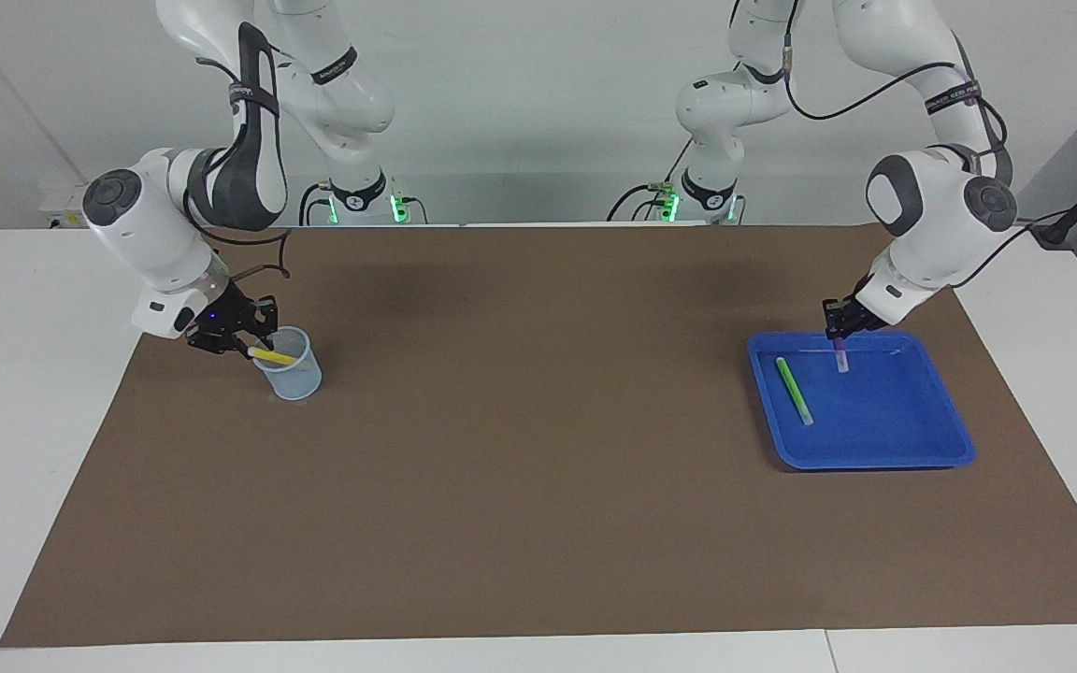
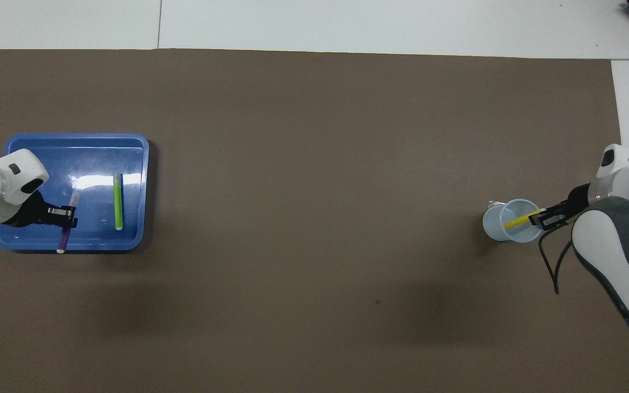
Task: Right arm passes pens to left for tray arrangement
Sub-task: 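Lower the purple pen into the tray and open the left gripper, then lift the yellow pen from the cup with the right gripper toward the left gripper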
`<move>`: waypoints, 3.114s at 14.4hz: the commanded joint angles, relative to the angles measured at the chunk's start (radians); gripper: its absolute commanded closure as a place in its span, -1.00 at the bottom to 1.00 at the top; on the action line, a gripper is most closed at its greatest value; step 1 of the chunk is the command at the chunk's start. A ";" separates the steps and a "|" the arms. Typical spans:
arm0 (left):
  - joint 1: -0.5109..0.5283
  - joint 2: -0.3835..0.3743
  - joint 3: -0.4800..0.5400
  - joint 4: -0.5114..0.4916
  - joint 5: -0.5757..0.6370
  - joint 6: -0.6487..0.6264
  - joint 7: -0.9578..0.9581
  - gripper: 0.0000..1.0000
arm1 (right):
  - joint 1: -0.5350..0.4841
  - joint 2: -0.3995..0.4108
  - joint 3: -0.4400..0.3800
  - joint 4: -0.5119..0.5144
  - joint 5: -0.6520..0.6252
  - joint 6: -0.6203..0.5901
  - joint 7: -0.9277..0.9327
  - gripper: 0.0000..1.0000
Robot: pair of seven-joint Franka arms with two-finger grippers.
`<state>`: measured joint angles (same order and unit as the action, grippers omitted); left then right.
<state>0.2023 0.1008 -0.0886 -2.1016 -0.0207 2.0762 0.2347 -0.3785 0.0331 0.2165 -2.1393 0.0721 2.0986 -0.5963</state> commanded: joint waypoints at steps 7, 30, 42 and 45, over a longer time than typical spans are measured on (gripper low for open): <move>0.017 0.155 -0.007 0.057 0.021 0.165 0.006 1.00 | -0.020 0.008 0.017 0.016 -0.018 0.003 0.020 1.00; -0.023 0.080 -0.074 0.290 -0.115 -0.290 -0.341 -0.51 | 0.354 -0.036 0.031 0.412 0.320 -0.266 0.705 1.00; -0.024 -0.084 -0.220 0.276 -0.551 -0.352 -1.331 -0.60 | 0.774 -0.047 0.032 0.165 0.428 0.460 1.394 1.00; -0.024 -0.105 -0.220 0.267 -0.634 -0.349 -1.464 -0.64 | 0.806 -0.044 0.032 0.157 0.428 0.478 1.409 1.00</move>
<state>0.1823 0.0295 -0.3194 -1.8088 -0.6027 1.7336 -1.1414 0.4201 0.0004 0.2521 -1.9628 0.4705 2.5573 0.8103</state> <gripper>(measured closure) 0.198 0.811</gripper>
